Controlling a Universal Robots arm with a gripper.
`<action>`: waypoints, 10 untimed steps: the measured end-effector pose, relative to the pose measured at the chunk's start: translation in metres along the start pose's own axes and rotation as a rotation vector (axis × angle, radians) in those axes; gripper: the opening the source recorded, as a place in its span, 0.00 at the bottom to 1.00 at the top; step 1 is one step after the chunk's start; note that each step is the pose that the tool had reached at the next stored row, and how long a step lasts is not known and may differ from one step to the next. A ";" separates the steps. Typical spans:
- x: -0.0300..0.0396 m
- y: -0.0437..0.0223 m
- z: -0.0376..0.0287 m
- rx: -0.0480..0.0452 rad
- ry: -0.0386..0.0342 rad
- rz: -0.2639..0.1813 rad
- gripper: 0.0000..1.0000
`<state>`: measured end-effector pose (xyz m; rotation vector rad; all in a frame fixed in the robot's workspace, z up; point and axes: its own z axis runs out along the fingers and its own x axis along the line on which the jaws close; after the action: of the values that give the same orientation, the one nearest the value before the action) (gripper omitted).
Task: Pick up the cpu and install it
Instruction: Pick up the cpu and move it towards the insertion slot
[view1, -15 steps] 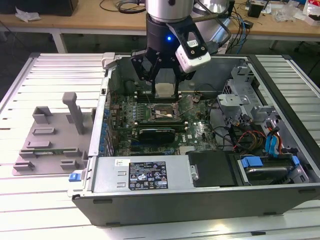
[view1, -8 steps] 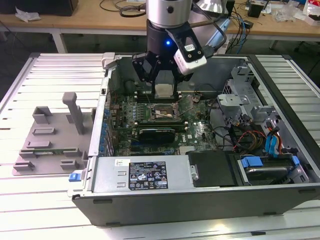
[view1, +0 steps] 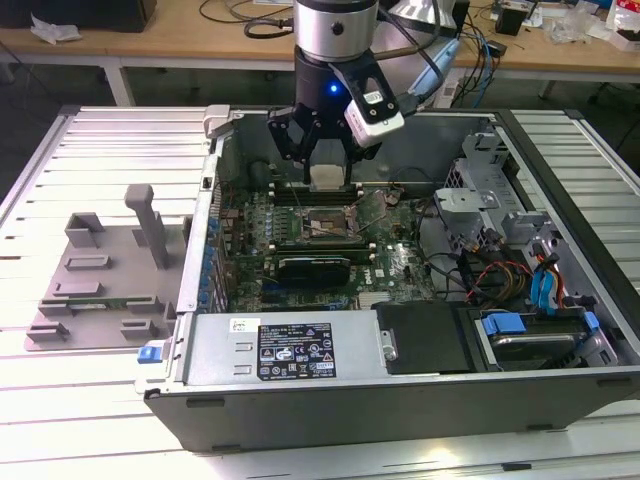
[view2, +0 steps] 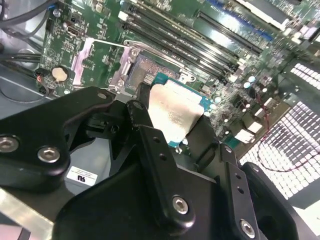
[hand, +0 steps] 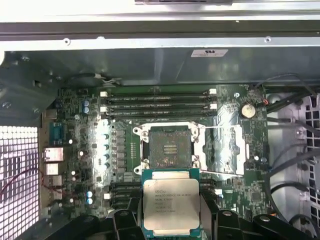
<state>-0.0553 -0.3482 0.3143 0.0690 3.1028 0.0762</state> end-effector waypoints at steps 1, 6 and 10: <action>0.0002 0.0020 0.0037 -0.0001 -0.0001 0.000 0.55; 0.0009 0.0051 0.0182 0.0001 0.0001 0.000 0.55; 0.0009 0.0051 0.0185 -0.0001 0.0000 0.000 0.55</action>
<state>-0.0552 -0.3422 0.2961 0.0690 3.1028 0.0763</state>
